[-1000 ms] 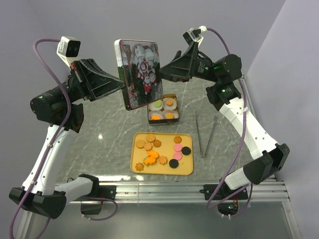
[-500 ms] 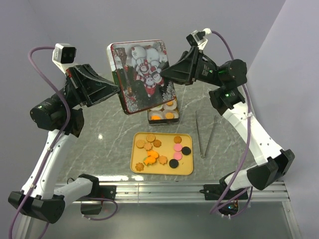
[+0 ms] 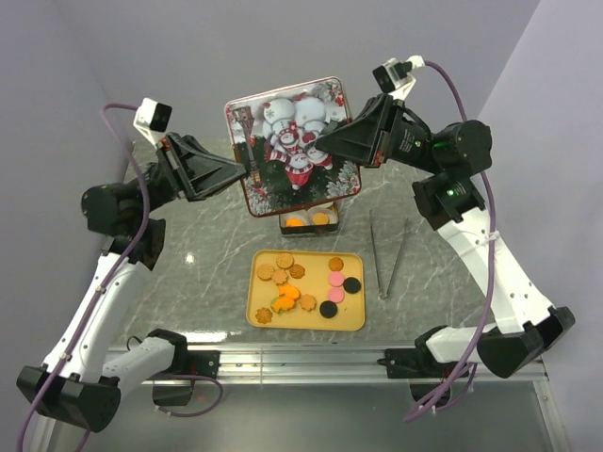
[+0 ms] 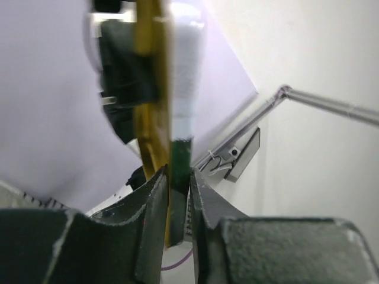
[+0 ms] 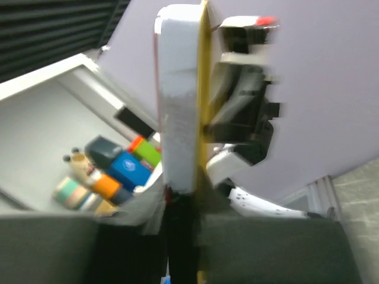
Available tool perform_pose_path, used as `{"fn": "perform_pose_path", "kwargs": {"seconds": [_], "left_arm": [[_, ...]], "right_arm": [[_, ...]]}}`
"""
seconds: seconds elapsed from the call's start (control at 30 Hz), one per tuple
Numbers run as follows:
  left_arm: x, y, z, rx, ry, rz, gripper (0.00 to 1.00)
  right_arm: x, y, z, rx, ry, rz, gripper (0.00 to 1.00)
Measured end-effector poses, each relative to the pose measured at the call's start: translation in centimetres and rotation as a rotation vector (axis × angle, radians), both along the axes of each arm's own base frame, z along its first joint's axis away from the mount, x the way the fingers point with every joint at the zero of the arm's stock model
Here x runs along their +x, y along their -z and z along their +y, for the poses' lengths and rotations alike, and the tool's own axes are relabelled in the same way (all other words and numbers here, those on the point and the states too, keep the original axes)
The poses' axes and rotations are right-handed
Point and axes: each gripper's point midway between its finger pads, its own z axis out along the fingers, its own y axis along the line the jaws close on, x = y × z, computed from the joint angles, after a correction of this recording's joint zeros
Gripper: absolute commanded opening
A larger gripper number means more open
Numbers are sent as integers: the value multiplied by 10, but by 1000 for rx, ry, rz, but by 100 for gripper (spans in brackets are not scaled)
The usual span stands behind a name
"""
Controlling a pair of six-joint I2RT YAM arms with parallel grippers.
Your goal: Pack the cookies
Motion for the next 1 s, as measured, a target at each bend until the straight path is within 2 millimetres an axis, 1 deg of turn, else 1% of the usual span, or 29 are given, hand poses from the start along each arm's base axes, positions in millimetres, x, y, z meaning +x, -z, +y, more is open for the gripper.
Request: {"fn": "perform_pose_path", "kwargs": {"seconds": [0.03,0.13,0.23,0.3,0.33,0.4,0.43,0.5,0.53,0.6,0.77,0.87,0.93,1.0], "left_arm": [[9,11,-3,25,-3,41,30],[29,30,-8,59,-22,125,34],[35,38,-10,79,-38,151,34],[40,44,-11,92,-48,168,37],[43,47,-12,98,-52,181,42],[49,54,-13,110,-63,198,47],[52,56,-14,115,-67,209,52],[59,63,-15,129,-82,230,56],[62,66,-15,138,-89,239,61],[67,73,-16,157,-107,250,66],[80,94,-17,220,-160,291,73],[85,106,-16,256,-191,311,80],[87,114,-13,284,-219,322,82],[90,122,-9,312,-246,329,81]], "right_arm": [[-3,0,0,-2,0,5,0],[1,7,-3,-27,56,-1,0],[8,17,-3,-59,82,18,0],[10,24,-2,-84,92,31,0],[11,28,-4,-96,101,38,0],[14,35,-7,-121,120,56,0],[15,38,-10,-131,134,58,0],[22,46,-17,-156,173,73,0],[26,49,-21,-168,198,79,0],[35,56,-29,-190,245,90,0],[56,82,-45,-246,340,140,0],[66,93,-50,-278,384,161,0],[71,98,-53,-292,407,161,0],[75,103,-55,-304,426,162,0]]}}
